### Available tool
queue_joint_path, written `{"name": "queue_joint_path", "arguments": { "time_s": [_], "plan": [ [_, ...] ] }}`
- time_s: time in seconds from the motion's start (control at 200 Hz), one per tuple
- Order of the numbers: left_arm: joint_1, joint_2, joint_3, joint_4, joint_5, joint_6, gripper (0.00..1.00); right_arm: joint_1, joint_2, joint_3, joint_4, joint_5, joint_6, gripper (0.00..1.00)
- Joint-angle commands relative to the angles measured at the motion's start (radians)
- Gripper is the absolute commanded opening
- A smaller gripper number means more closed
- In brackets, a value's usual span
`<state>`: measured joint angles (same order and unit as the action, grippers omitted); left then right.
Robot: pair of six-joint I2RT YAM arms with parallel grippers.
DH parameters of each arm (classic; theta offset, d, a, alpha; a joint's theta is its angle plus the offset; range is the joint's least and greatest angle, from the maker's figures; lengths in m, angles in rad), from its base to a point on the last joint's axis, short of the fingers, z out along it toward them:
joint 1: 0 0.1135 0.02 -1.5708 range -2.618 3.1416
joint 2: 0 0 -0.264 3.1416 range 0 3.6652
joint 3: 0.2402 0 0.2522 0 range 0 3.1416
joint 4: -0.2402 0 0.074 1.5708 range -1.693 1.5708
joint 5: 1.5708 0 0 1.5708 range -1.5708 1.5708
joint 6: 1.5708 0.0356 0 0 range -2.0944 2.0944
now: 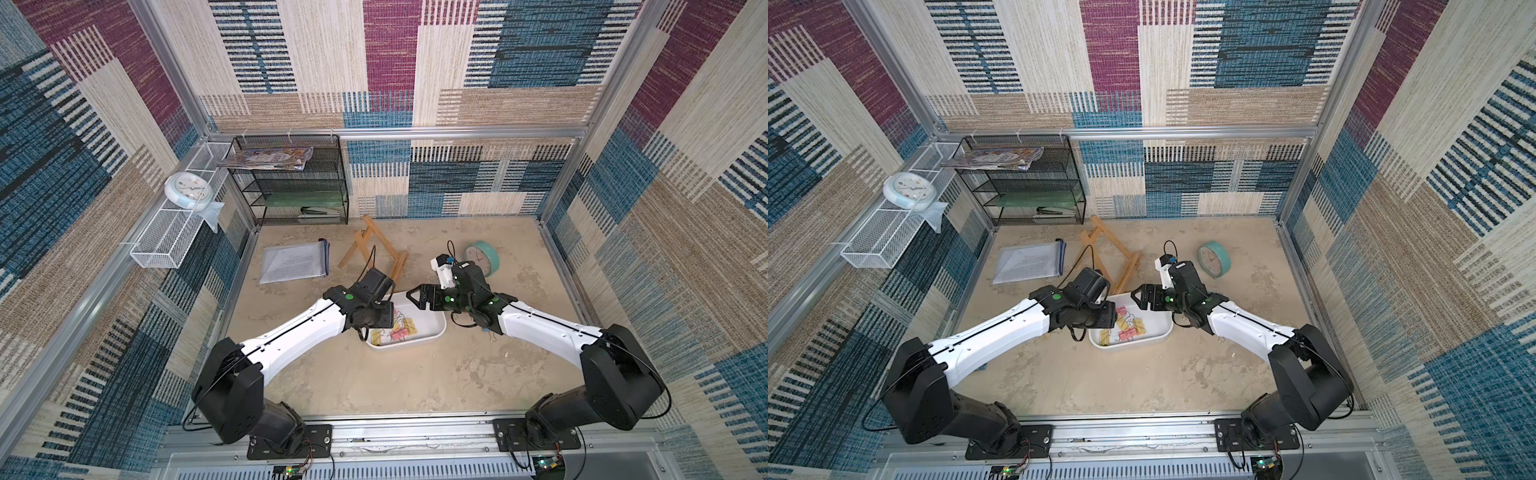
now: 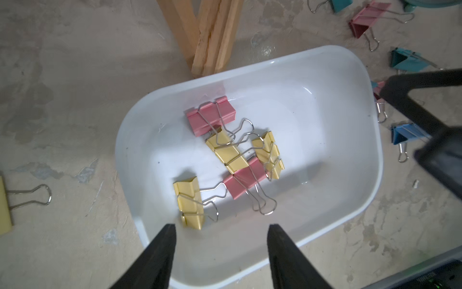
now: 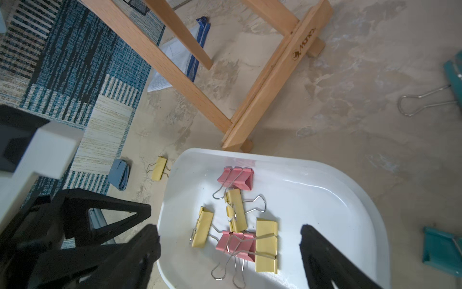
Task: Take out the binder clips from the storage box
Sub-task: Pick up the binder clip from the storage box.
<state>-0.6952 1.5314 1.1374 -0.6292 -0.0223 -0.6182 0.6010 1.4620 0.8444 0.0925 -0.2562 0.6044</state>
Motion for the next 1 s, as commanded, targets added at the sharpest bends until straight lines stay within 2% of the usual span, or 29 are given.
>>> {"name": "queue_joint_path", "arguments": {
  "time_s": [0.0, 0.105, 0.225, 0.396, 0.571, 0.676, 0.811, 0.997],
  "plan": [
    [-0.016, 0.079, 0.055, -0.007, -0.002, 0.006, 0.61, -0.001, -0.044, -0.031, -0.031, 0.104, 0.007, 0.93],
    [-0.033, 0.164, 0.128, -0.044, -0.028, -0.033, 0.56, -0.001, -0.097, -0.075, -0.036, 0.211, 0.06, 0.93],
    [-0.073, 0.243, 0.205, -0.084, -0.085, -0.091, 0.51, -0.002, -0.139, -0.106, -0.03, 0.26, 0.066, 0.94],
    [-0.099, 0.33, 0.273, -0.125, -0.146, -0.189, 0.49, -0.003, -0.165, -0.117, -0.025, 0.26, 0.057, 0.94],
    [-0.108, 0.381, 0.313, -0.157, -0.225, -0.236, 0.47, -0.002, -0.166, -0.128, -0.031, 0.247, 0.057, 0.94],
    [-0.107, 0.402, 0.329, -0.159, -0.234, -0.234, 0.46, -0.003, -0.164, -0.138, -0.018, 0.233, 0.067, 0.94],
    [-0.105, 0.424, 0.338, -0.165, -0.262, -0.241, 0.38, -0.002, -0.161, -0.139, -0.013, 0.225, 0.073, 0.94],
    [-0.105, 0.434, 0.332, -0.169, -0.236, -0.244, 0.3, -0.002, -0.157, -0.139, -0.014, 0.222, 0.074, 0.94]
  ]
}}
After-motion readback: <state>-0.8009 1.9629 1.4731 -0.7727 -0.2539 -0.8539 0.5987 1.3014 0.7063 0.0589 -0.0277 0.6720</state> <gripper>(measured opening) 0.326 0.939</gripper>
